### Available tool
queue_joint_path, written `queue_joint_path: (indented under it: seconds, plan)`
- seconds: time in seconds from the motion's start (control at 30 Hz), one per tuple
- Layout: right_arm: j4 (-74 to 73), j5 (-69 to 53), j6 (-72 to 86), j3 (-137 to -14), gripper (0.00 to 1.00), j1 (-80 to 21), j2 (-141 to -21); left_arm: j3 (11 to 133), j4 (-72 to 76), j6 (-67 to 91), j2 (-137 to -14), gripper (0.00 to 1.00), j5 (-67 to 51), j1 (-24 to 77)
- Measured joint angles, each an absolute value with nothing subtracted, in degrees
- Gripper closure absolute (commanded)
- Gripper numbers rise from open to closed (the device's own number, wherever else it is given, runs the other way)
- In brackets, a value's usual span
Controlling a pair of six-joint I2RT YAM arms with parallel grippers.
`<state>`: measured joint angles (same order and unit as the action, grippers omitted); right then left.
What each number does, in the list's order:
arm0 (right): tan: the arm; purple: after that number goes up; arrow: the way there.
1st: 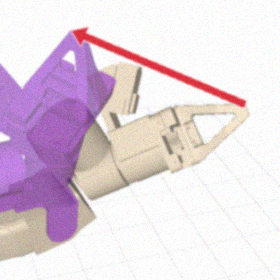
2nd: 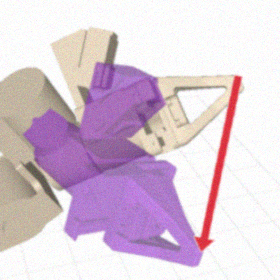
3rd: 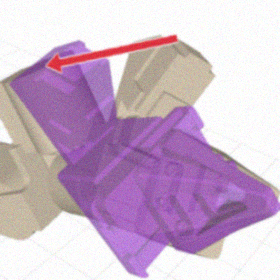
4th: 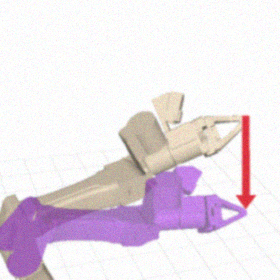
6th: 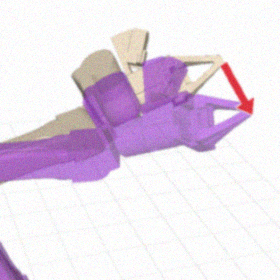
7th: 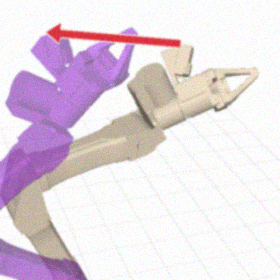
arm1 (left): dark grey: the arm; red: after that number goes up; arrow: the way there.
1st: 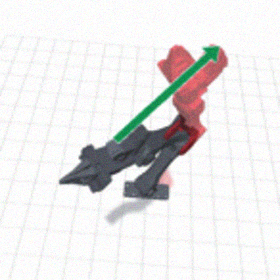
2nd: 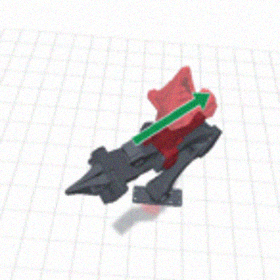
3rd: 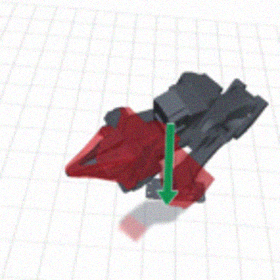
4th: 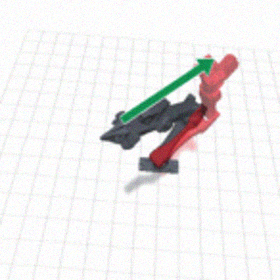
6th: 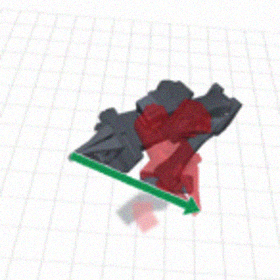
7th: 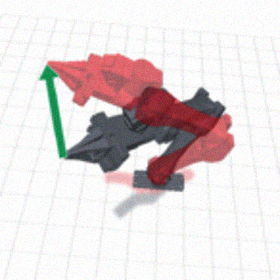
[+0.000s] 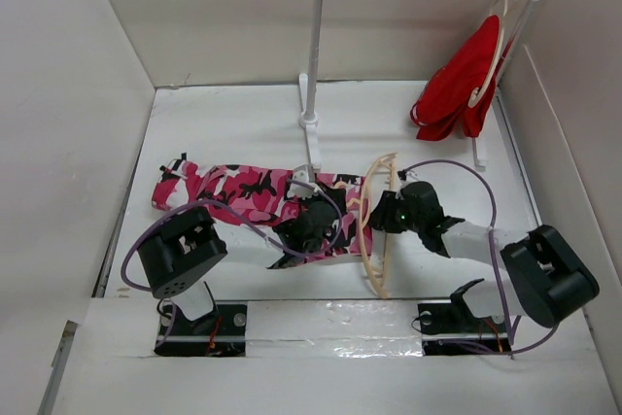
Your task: Place the trousers on the hanger
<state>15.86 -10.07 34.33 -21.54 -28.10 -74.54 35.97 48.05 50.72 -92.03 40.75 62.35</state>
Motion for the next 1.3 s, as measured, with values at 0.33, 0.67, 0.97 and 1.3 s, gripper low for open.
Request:
queue_joint_path:
  seconds: [0.33, 0.67, 0.97, 1.3]
  plan:
    - [28.77, -16.45, 37.78, -18.81, 1.00, -25.82, -80.90, 34.81, 49.06, 48.47, -92.01, 1.00, 40.75, 60.64]
    - [19.29, -20.60, 36.12, -15.57, 1.00, -16.64, -56.73, 29.52, 47.40, 41.47, -82.89, 1.00, 41.54, 57.30]
    - [0.58, -21.08, 30.89, -16.69, 1.00, -1.15, -38.57, 24.69, 42.44, 40.07, -74.87, 1.00, 42.94, 57.23]
    - [-5.63, -28.25, 28.82, -19.16, 1.00, 12.21, -39.22, 22.74, 34.17, 37.91, -64.77, 1.00, 43.86, 56.58]
